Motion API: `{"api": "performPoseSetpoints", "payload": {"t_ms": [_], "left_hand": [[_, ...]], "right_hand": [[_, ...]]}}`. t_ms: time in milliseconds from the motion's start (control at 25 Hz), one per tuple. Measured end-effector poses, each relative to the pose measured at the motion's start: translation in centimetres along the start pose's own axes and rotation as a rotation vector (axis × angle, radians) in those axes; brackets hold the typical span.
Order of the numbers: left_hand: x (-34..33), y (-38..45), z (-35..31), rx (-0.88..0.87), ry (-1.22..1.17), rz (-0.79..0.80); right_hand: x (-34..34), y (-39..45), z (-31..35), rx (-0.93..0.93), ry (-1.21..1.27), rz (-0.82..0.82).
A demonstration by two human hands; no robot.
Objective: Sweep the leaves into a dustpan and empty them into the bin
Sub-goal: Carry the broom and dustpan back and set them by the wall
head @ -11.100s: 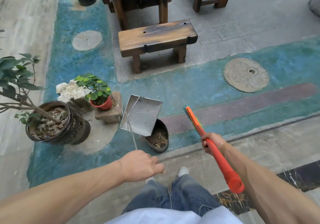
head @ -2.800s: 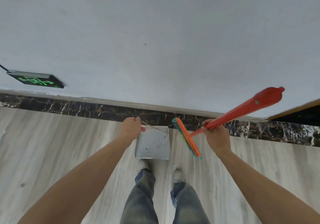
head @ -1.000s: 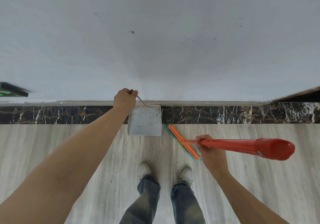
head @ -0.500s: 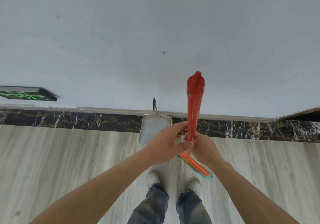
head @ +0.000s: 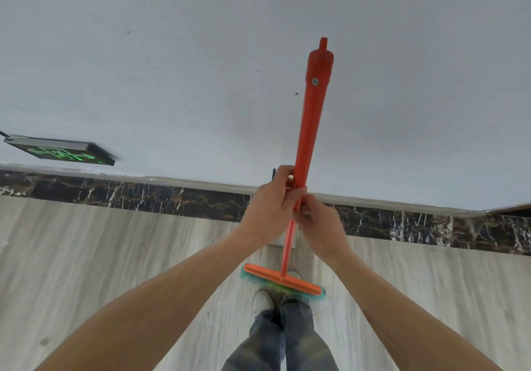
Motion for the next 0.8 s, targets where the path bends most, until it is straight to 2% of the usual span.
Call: {"api": "performPoseSetpoints", "payload": {"t_ms": [240, 440, 640, 800], "left_hand": [[1.4, 3.7, 3.3, 0.069, 0.028, -0.117], [1.7, 6.3, 5.5, 0.068, 0.1, -0.068], [-1.0, 6.7, 7.9, 0.12, 0.178, -0.016], [-0.6, 9.3, 9.1, 0.146, 0.389, -0.006]], "right_hand": [[-2.0, 5.2, 1.9, 0.073, -0.063, 0.036], [-2.8, 8.7, 1.8, 0.051, -0.046, 0.038], [-4.1, 10.7, -0.2, -0.043, -0.06, 0.064], [-4.3, 13.2, -0.1, -0.058, -0.131, 0.062]]}}
Point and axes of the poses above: each hand's wrist, its own y-axis towards the middle knuckle, its own x-axis out of the back of the hand, z = x × y, the point moved 6 cm from there along y, towards the middle knuckle, and after that the axes turned 9 degrees about -x, right-handed, at the moved point
